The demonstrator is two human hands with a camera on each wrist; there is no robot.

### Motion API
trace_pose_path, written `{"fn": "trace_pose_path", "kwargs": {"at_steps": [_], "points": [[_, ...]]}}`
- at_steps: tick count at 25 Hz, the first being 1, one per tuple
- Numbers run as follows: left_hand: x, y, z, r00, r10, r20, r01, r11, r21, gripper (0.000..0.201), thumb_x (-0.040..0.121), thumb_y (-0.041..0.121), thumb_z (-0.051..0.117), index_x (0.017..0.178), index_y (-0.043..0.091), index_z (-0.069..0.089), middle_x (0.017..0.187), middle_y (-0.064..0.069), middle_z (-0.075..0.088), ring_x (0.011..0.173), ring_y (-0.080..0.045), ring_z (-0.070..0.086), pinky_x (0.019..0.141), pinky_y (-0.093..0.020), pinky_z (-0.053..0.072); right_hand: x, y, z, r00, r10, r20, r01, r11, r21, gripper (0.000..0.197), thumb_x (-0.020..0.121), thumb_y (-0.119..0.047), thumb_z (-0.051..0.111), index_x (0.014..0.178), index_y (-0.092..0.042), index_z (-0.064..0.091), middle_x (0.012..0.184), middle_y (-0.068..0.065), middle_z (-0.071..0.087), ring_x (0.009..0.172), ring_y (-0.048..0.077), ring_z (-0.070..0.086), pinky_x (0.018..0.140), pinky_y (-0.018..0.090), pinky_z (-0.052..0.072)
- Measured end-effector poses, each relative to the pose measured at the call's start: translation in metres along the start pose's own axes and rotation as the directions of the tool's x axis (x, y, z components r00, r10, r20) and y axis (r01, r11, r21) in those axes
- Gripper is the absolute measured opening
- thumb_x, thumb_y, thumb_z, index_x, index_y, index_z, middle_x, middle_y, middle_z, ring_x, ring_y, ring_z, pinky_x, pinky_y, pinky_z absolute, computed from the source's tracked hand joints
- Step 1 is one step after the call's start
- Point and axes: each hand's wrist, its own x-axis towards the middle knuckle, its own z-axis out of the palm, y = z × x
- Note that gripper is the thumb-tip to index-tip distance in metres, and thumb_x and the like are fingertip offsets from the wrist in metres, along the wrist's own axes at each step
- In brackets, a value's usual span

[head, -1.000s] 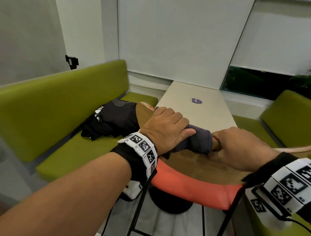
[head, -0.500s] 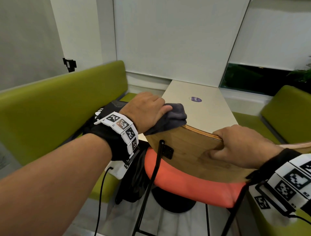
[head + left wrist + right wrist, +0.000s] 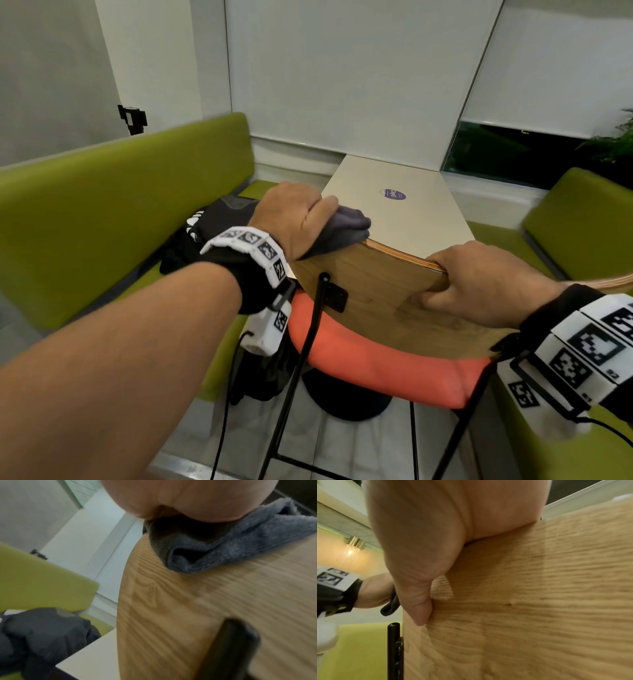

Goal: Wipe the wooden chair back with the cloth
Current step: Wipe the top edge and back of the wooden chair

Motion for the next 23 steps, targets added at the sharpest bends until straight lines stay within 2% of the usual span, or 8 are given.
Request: {"fn": "trace_pose_path", "kwargs": {"at_steps": [3, 6, 9, 12, 15, 17, 19, 23], "points": [[0.009, 0.002, -0.003, 0.99, -0.138, 0.003, 0.137, 0.988, -0.069, 0.047, 0.086, 0.039, 0.032, 0.061, 0.007, 0.055, 0.068, -0.012, 0.059, 0.075, -0.033, 0.051, 0.076, -0.047, 0.044, -0.002, 0.001, 0.001, 1.0, 0.0, -0.011, 0.0, 1.0, -0.013, 0.041, 0.072, -0.065, 0.057, 0.095, -0.032, 0.068, 0.079, -0.01, 0.068, 0.072, 0.012, 0.063, 0.069, 0.037, 0.057], [-0.012, 0.017, 0.009, 0.991, 0.074, -0.107, -0.07, 0.997, 0.042, 0.047, 0.089, 0.04, 0.036, 0.065, 0.009, 0.062, 0.066, -0.008, 0.059, 0.075, -0.032, 0.054, 0.079, -0.044, 0.041, -0.001, 0.0, 0.002, 1.0, -0.001, -0.026, 0.0, 1.0, -0.02, 0.036, 0.076, -0.062, 0.062, 0.093, -0.031, 0.068, 0.077, -0.008, 0.067, 0.071, 0.014, 0.062, 0.07, 0.038, 0.056], [-0.029, 0.031, 0.016, 0.981, 0.142, -0.132, -0.132, 0.988, 0.081, 0.045, 0.09, 0.047, 0.037, 0.078, 0.015, 0.067, 0.078, -0.001, 0.061, 0.087, -0.025, 0.054, 0.095, -0.043, 0.034, 0.0, 0.001, 0.001, 0.999, -0.004, -0.054, 0.003, 1.0, -0.026, 0.033, 0.077, -0.06, 0.063, 0.087, -0.029, 0.068, 0.073, -0.007, 0.065, 0.069, 0.015, 0.061, 0.068, 0.039, 0.055], [-0.009, 0.014, 0.006, 0.977, 0.214, -0.025, -0.206, 0.963, 0.174, 0.052, 0.093, 0.045, 0.026, 0.072, 0.014, 0.063, 0.071, -0.005, 0.061, 0.076, -0.03, 0.055, 0.078, -0.042, 0.04, -0.002, 0.003, 0.0, 0.998, -0.013, -0.066, 0.013, 1.0, -0.008, 0.034, 0.077, -0.061, 0.063, 0.089, -0.029, 0.068, 0.073, -0.008, 0.064, 0.068, 0.014, 0.061, 0.067, 0.037, 0.055], [0.009, 0.006, -0.001, 0.998, -0.067, -0.021, 0.066, 0.997, -0.039, 0.047, 0.087, 0.036, 0.029, 0.059, 0.007, 0.054, 0.065, -0.015, 0.058, 0.071, -0.035, 0.053, 0.064, -0.038, 0.035, -0.003, 0.004, 0.001, 0.998, -0.03, -0.058, 0.029, 0.999, -0.014, 0.036, 0.078, -0.063, 0.062, 0.089, -0.029, 0.066, 0.073, -0.009, 0.062, 0.069, 0.014, 0.06, 0.065, 0.033, 0.052], [0.016, 0.013, 0.002, 0.946, -0.315, -0.07, 0.293, 0.93, -0.223, 0.044, 0.083, 0.033, 0.036, 0.051, 0.005, 0.049, 0.059, -0.015, 0.051, 0.067, -0.035, 0.051, 0.063, -0.041, 0.036, -0.001, 0.005, 0.001, 0.998, -0.034, -0.056, 0.033, 0.999, -0.03, 0.037, 0.078, -0.062, 0.061, 0.09, -0.028, 0.066, 0.073, -0.009, 0.062, 0.069, 0.015, 0.059, 0.063, 0.033, 0.051], [0.017, 0.019, 0.004, 0.915, -0.382, -0.131, 0.327, 0.892, -0.313, 0.043, 0.082, 0.03, 0.038, 0.045, 0.008, 0.041, 0.054, -0.015, 0.046, 0.063, -0.033, 0.045, 0.062, -0.043, 0.036, -0.001, 0.006, 0.001, 0.998, -0.038, -0.059, 0.036, 0.998, -0.042, 0.037, 0.079, -0.061, 0.06, 0.09, -0.027, 0.066, 0.074, -0.009, 0.061, 0.07, 0.016, 0.059, 0.061, 0.032, 0.047], [-0.011, 0.03, 0.019, 0.963, 0.053, -0.265, -0.064, 0.997, -0.034, 0.042, 0.089, 0.029, 0.04, 0.05, 0.013, 0.047, 0.056, -0.012, 0.052, 0.06, -0.031, 0.048, 0.068, -0.047, 0.041, 0.001, 0.005, 0.002, 0.996, -0.062, -0.063, 0.058, 0.996, -0.069, 0.035, 0.08, -0.058, 0.059, 0.092, -0.026, 0.065, 0.075, -0.007, 0.06, 0.071, 0.018, 0.058, 0.061, 0.031, 0.045]]}}
